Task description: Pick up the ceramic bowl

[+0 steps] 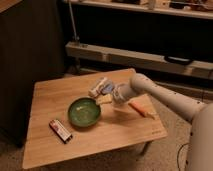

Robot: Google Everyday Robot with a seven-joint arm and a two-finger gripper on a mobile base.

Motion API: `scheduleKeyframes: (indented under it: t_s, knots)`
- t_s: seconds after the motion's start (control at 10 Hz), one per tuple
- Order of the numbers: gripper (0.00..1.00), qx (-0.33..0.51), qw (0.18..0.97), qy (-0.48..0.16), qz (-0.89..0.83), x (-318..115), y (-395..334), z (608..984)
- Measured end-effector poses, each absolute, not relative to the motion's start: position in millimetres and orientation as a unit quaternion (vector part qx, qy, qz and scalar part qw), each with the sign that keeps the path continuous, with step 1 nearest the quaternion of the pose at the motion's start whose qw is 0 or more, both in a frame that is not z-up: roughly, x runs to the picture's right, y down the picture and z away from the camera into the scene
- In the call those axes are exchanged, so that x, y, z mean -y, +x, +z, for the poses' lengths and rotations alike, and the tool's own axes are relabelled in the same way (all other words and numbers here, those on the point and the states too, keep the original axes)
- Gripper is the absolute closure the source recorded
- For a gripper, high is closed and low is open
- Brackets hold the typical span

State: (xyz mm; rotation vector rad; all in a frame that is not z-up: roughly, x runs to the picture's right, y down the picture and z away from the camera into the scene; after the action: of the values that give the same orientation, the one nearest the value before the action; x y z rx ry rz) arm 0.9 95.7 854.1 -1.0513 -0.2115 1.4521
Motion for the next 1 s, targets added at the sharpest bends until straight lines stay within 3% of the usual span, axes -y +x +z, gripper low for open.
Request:
scheduleKeyframes:
  t_s: [0.3, 1.0]
  knots:
    - [0.47, 0.085, 0.623, -0.474, 0.616, -105.5, -15.3, 859.1]
    - [0.50, 0.019, 0.652, -0.448, 0.612, -118.9, -23.8, 888.7]
